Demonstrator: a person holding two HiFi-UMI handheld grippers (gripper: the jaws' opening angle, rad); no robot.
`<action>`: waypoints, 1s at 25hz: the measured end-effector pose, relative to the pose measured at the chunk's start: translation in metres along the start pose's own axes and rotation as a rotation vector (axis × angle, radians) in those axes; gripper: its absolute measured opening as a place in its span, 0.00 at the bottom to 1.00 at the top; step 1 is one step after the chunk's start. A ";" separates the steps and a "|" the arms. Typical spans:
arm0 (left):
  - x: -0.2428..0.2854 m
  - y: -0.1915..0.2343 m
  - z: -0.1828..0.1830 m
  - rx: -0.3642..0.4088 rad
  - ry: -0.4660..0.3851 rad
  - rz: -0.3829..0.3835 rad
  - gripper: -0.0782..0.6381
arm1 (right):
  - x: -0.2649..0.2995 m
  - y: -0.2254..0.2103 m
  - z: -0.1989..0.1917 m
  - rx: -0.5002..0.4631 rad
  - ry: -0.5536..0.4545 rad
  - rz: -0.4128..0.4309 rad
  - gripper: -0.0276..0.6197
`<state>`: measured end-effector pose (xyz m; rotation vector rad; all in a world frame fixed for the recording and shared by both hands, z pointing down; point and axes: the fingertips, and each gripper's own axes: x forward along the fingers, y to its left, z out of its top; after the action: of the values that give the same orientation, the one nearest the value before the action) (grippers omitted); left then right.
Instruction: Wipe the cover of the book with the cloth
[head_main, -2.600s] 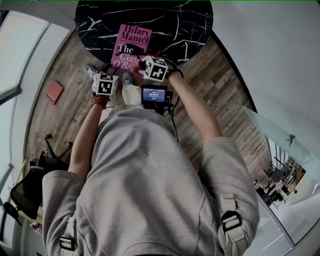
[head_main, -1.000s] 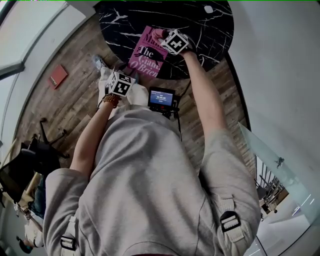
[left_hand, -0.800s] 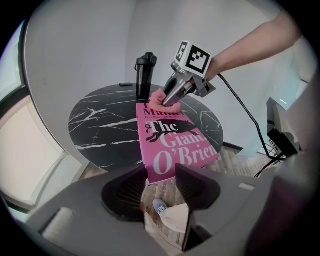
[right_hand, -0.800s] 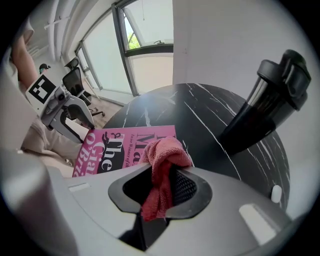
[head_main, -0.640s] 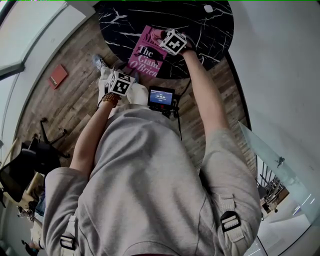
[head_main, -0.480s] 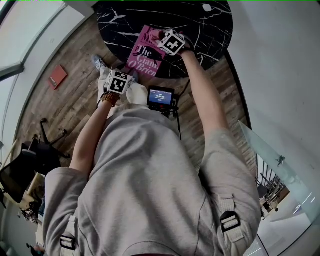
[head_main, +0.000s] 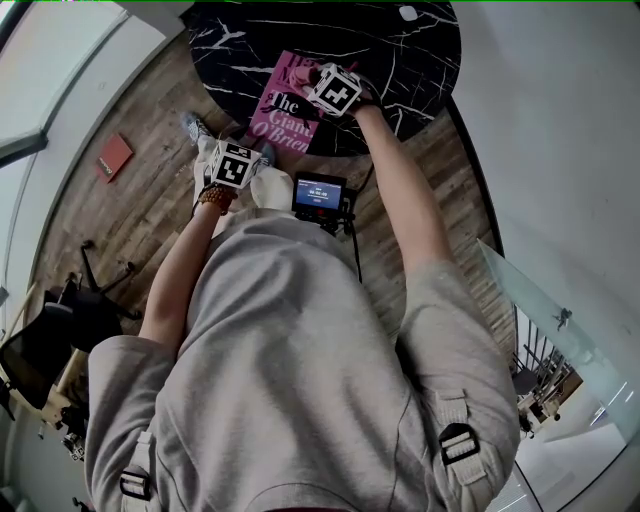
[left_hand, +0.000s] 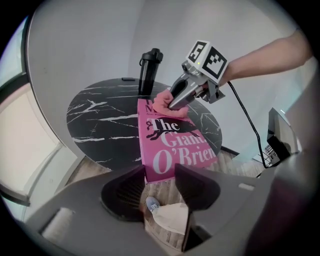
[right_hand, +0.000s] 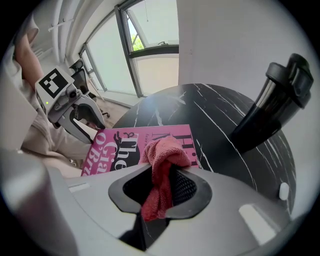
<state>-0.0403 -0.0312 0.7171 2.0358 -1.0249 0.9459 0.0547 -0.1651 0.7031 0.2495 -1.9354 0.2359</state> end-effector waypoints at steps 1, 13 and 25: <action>0.001 0.000 0.000 -0.002 0.001 -0.002 0.36 | 0.000 0.001 0.000 0.001 -0.002 0.001 0.19; 0.002 -0.001 -0.001 0.022 0.001 0.003 0.36 | 0.001 0.026 0.000 -0.012 -0.007 0.028 0.19; 0.001 0.000 0.001 0.024 0.002 0.013 0.36 | 0.002 0.047 -0.001 -0.035 -0.011 0.055 0.19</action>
<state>-0.0398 -0.0323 0.7175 2.0503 -1.0314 0.9708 0.0413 -0.1204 0.7033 0.1748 -1.9572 0.2370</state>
